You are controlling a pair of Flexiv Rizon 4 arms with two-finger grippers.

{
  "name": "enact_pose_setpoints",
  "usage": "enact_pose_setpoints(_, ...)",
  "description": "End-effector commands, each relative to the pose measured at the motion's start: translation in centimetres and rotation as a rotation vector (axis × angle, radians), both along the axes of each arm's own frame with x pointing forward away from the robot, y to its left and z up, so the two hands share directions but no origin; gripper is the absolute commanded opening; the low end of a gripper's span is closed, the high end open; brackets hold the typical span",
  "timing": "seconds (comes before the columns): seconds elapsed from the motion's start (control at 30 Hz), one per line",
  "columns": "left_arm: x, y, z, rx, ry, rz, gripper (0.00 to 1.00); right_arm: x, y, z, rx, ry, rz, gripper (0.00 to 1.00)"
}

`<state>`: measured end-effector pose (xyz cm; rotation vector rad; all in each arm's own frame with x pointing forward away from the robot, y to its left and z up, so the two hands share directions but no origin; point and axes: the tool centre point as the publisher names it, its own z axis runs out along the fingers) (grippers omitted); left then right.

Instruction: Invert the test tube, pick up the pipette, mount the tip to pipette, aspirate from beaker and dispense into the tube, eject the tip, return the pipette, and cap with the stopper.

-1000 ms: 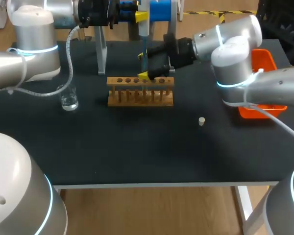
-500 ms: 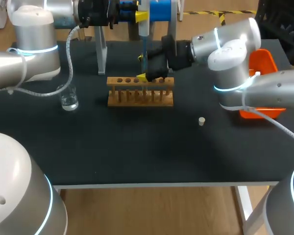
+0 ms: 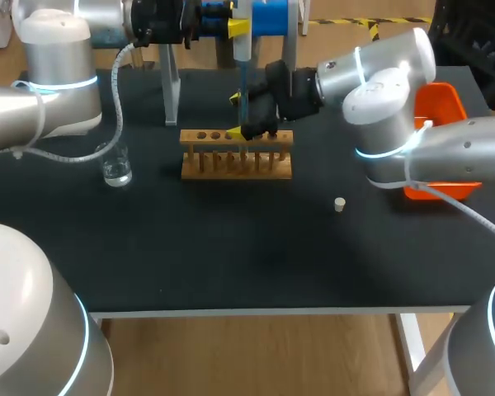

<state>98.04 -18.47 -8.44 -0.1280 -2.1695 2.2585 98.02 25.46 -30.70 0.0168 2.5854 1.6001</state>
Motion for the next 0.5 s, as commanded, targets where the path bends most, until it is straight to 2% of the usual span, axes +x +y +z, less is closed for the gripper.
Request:
enact_pose_setpoints(0.03, 0.07, 0.07, 0.05, 0.001, 0.0, -0.003, 0.0, -0.06, -0.08, 0.0, -0.002, 0.0, -0.005, 1.0)
enact_pose_setpoints(0.5, 0.07, 0.07, 0.05, 0.001, 0.0, -0.003, 0.0, 0.06, -0.07, -0.06, -0.019, 0.005, -0.009, 1.0)
